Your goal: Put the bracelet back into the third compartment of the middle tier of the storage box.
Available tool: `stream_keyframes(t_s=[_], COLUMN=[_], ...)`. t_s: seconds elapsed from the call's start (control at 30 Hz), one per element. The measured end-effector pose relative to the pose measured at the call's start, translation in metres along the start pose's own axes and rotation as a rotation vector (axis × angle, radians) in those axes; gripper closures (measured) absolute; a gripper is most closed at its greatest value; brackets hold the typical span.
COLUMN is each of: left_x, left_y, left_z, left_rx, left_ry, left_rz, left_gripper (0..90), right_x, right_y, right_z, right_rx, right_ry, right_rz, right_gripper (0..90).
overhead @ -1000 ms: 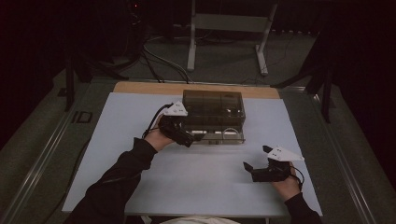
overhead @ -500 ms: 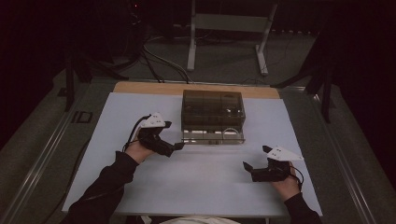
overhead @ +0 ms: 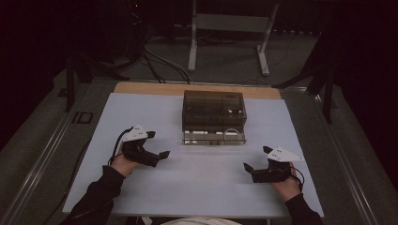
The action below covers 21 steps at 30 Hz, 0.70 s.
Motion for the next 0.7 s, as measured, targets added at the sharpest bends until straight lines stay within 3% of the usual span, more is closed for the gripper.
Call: stream_keyframes(t_s=[0.2, 0.53, 0.7], left_x=[-0.002, 0.002, -0.002], left_y=[-0.015, -0.036, -0.041], left_z=[0.007, 0.024, 0.033], left_rx=[-0.002, -0.013, 0.041], left_ry=[0.028, 0.067, 0.086], left_rz=[0.019, 0.01, 0.023], left_gripper=[1.0, 1.0, 1.0], right_x=[-0.001, 0.0, -0.001], right_y=[0.001, 0.0, 0.0], right_z=[0.0, 0.001, 0.0], right_rx=[0.004, 0.004, 0.0], right_ry=[0.0, 0.0, 0.001], right_rz=[0.005, 0.008, 0.01], right_gripper=[0.0, 0.0, 0.0])
Point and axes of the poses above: each handheld gripper's, and its own axes: z roughly backward along the jaws, y roughly out of its top, x roughly to its right, the point moved 3 cm from there along -z, roughly forward along the jaws, and after that the axes turned 3 degrees about -x, right-handed, at the moved point
